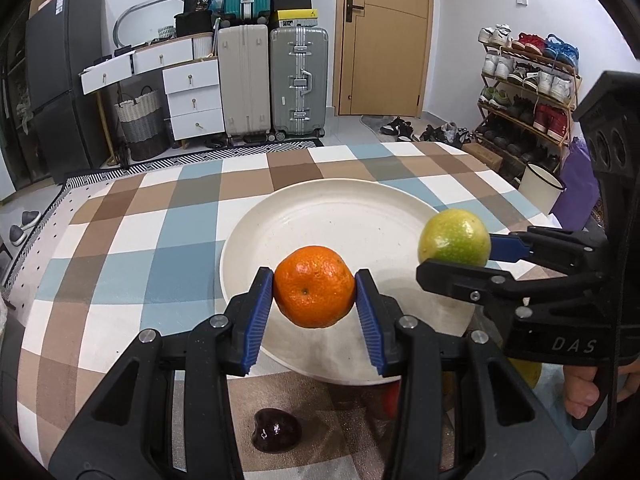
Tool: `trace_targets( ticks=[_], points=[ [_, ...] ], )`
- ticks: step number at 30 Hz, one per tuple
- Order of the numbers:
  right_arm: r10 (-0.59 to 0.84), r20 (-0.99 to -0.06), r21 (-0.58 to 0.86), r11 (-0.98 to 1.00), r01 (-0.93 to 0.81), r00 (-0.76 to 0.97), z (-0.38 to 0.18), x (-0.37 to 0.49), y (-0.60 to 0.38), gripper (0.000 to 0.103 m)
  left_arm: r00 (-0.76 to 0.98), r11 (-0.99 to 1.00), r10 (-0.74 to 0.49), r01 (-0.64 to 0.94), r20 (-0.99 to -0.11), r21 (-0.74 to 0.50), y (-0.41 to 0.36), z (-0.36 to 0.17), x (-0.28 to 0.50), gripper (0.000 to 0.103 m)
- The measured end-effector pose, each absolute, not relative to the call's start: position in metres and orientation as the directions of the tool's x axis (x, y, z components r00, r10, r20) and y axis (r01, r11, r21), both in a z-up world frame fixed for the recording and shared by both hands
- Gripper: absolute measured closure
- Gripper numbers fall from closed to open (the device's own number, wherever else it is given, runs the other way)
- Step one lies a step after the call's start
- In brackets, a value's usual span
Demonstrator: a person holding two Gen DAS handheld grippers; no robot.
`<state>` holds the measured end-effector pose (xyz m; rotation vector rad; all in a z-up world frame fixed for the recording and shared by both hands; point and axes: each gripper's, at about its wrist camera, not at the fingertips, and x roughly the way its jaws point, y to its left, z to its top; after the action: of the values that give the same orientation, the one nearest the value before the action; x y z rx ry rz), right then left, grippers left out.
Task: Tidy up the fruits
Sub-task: 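Carry the orange and pomelo over the plate and release both, then withdraw both tools from the plate toward the remaining fruits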
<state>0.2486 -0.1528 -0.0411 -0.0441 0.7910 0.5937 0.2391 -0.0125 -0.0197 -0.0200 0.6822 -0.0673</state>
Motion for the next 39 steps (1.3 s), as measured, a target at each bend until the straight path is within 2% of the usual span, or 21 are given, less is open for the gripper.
trace_targets(
  ticks=[9, 10, 11, 12, 13, 14, 16, 19, 20, 22, 39],
  points=[
    [0.469, -0.666, 0.168, 0.851, -0.497, 0.579, -0.040, 0.251, -0.158, 0.048, 0.770, 0.999, -0.037, 0.030, -0.637, -0.021, -0.011, -0.027, 0.240, 0.064],
    [0.475, -0.656, 0.168, 0.850, -0.500, 0.587, -0.037, 0.250, -0.159, 0.047, 0.776, 0.999, -0.035, 0.025, -0.630, -0.024, -0.010, -0.025, 0.238, 0.063],
    [0.477, -0.648, 0.167, 0.850, -0.499, 0.594, -0.035, 0.249, -0.161, 0.042, 0.778, 0.999, -0.035, 0.024, -0.628, -0.026, -0.010, -0.025, 0.238, 0.062],
    [0.477, -0.640, 0.167, 0.852, -0.497, 0.602, -0.032, 0.248, -0.163, 0.033, 0.778, 0.999, -0.033, 0.020, -0.627, -0.027, -0.009, -0.024, 0.237, 0.052],
    [0.481, -0.630, 0.171, 0.852, -0.495, 0.610, -0.030, 0.246, -0.166, 0.030, 0.780, 1.000, -0.026, 0.011, -0.625, -0.027, -0.008, -0.023, 0.235, 0.039],
    [0.488, -0.621, 0.178, 0.850, -0.496, 0.613, -0.027, 0.244, -0.169, 0.025, 0.789, 1.000, -0.018, 0.003, -0.614, -0.026, -0.006, -0.021, 0.231, 0.034],
    [0.500, -0.606, 0.192, 0.847, -0.496, 0.619, -0.024, 0.242, -0.174, 0.019, 0.804, 1.000, 0.001, -0.015, -0.595, -0.019, -0.002, -0.016, 0.223, 0.013],
    [0.509, -0.580, 0.202, 0.846, -0.493, 0.636, -0.018, 0.235, -0.183, 0.010, 0.815, 0.999, -0.008, -0.018, -0.579, -0.039, 0.004, -0.009, 0.214, 0.002],
    [0.508, -0.576, 0.202, 0.848, -0.491, 0.640, -0.016, 0.233, -0.186, 0.005, 0.819, 0.999, -0.008, -0.023, -0.574, -0.046, 0.006, -0.007, 0.212, 0.001],
    [0.501, -0.566, 0.195, 0.853, -0.484, 0.654, -0.012, 0.228, -0.191, 0.001, 0.820, 0.998, -0.011, -0.025, -0.572, -0.056, 0.010, -0.003, 0.206, 0.001],
    [0.497, -0.581, 0.120, 0.835, -0.536, 0.645, -0.006, 0.170, -0.196, 0.000, 0.825, 0.995, 0.015, -0.069, -0.565, -0.075, 0.034, 0.006, 0.131, 0.001]
  ],
)
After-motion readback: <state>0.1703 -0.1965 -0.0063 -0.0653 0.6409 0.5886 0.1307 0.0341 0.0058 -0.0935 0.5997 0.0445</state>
